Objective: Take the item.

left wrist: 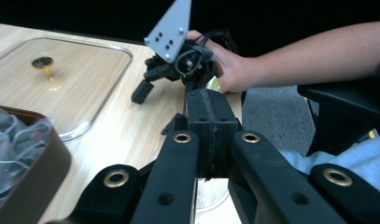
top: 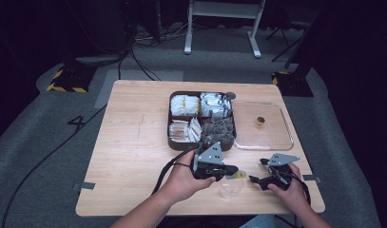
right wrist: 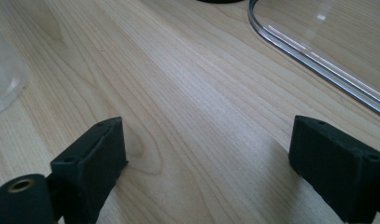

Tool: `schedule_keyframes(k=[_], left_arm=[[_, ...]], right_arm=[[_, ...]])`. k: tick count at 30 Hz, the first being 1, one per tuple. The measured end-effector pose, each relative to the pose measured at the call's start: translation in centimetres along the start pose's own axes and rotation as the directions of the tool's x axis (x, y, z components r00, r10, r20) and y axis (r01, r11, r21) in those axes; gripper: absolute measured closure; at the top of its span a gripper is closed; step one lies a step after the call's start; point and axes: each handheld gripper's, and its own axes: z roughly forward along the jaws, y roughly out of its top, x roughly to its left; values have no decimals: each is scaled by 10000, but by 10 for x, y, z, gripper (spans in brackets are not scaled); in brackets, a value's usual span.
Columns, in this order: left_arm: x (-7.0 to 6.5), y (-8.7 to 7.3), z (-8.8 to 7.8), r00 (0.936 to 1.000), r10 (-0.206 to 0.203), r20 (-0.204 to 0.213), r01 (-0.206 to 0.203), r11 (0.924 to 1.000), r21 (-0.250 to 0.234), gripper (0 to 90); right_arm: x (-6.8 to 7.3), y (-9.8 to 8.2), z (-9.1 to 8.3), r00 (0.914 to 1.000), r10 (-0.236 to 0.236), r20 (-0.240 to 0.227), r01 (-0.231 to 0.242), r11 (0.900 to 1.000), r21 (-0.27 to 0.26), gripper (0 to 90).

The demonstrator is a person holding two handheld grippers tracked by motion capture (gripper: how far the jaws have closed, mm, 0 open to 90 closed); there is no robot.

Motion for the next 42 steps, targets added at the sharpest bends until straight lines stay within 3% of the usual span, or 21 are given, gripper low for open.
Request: schedule_keyframes(k=[14,26,29,31,33,42], left_arm=[[-1,-8,23,9992,141,376,-154,9993,352,900],[7,-17,33,9992,-39,386,18,9985,546,900],[8,-18,34,9975,-183,686,135,9975,700,900],[8,-18,35,9959,-400,811,345,9971,683,836],[8,-18,34,9965,-358,760,301,9968,746,758],[11,-20,35,9989,-209,409,178,9971,742,636]], right_arm=[[0,0,0,10000,0,-3,0,10000,-7,112],[0,0,0,10000,-1,-1,1,10000,-5,113],[0,0,0,10000,0,1,0,10000,-3,112],[0,0,0,10000,0,-3,0,10000,-5,113],[0,0,0,10000,1,-2,-1,10000,-3,112],[0,0,0,10000,2,-1,-2,10000,-1,113]])
